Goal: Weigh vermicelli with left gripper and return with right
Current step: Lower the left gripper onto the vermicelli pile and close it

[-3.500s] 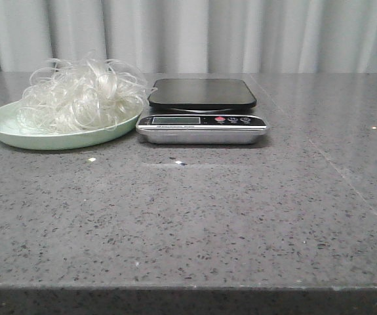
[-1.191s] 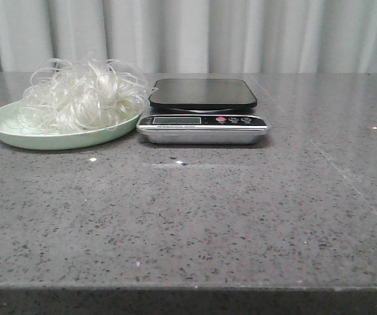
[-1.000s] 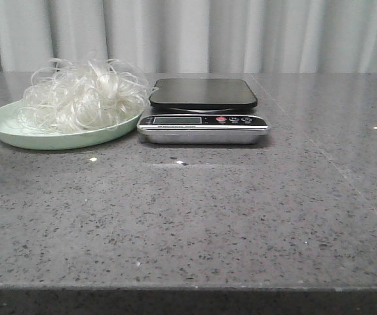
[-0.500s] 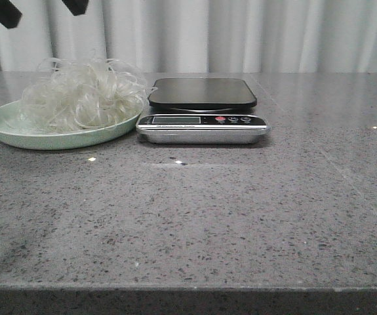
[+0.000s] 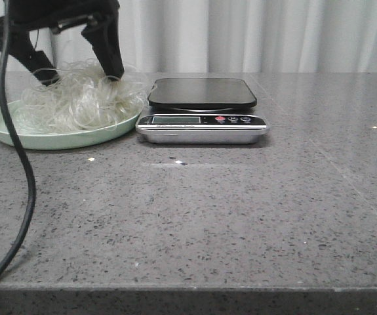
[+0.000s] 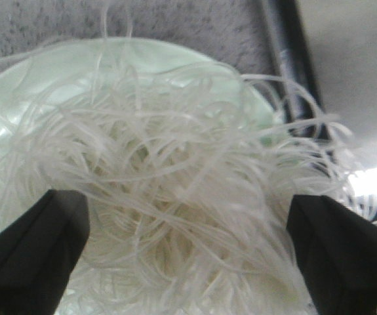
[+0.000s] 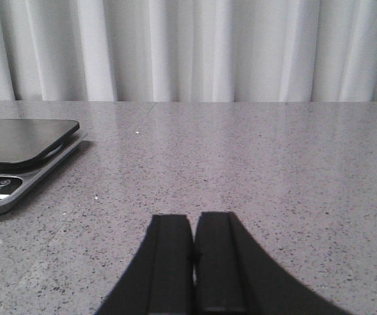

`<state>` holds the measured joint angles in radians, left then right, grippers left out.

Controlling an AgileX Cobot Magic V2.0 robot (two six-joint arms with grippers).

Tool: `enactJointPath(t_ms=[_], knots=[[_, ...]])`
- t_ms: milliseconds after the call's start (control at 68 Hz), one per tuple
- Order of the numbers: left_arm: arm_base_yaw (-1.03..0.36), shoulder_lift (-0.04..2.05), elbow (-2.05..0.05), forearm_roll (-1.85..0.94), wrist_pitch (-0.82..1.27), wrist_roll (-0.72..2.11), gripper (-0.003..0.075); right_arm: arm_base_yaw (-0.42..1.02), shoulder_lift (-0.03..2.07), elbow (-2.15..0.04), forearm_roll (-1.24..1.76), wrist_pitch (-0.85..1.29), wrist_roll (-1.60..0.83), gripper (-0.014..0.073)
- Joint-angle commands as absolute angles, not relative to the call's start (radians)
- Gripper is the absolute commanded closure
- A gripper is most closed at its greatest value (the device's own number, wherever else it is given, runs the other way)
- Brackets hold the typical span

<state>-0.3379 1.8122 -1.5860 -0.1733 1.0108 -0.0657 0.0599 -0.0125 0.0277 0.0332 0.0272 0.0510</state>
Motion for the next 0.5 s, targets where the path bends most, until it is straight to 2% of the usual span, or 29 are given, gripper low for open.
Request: enactJointPath(t_ms=[0, 132, 221, 279, 294, 368, 412, 441, 485], knots=[[-0.347, 1.805, -1.639, -0.149, 1.078, -0.085, 0.0069, 0.059, -0.027, 0.019, 0.019, -0.048, 0.045, 0.0427], [-0.347, 1.825, -1.648, -0.14, 1.114, -0.085, 0.0071, 0.059, -0.027, 0.019, 0.019, -0.048, 0.045, 0.0427], [-0.347, 1.835, -1.648, -0.14, 1.129, -0.085, 0.0124, 0.059, -0.027, 0.019, 0.019, -0.048, 0.045, 0.0427], [-0.347, 1.842, -1.648, -0.14, 1.137, -0.085, 0.0235, 0.059, -0.027, 0.019, 0.019, -0.048, 0.045, 0.0427], [-0.347, 1.844, -1.648, -0.14, 1.139, -0.085, 0.0285, 0.059, -0.027, 0.019, 0.019, -0.048, 0.045, 0.0427], [-0.347, 1.849, -1.648, -0.14, 1.151, -0.079, 0.0442, 0.059, -0.027, 0.019, 0.019, -0.048, 0.045, 0.0427], [-0.347, 1.849, -1.65, -0.14, 1.155, -0.074, 0.059, 0.059, -0.027, 0.019, 0.019, -0.048, 0.045, 0.0427], [-0.347, 1.849, -1.656, -0.14, 1.157, -0.07, 0.0608, 0.059, -0.027, 0.019, 0.019, -0.048, 0.045, 0.0427], [-0.347, 1.849, -1.667, -0.14, 1.16, -0.068, 0.0568, 0.059, -0.027, 0.019, 0.019, -0.048, 0.045, 0.0427]])
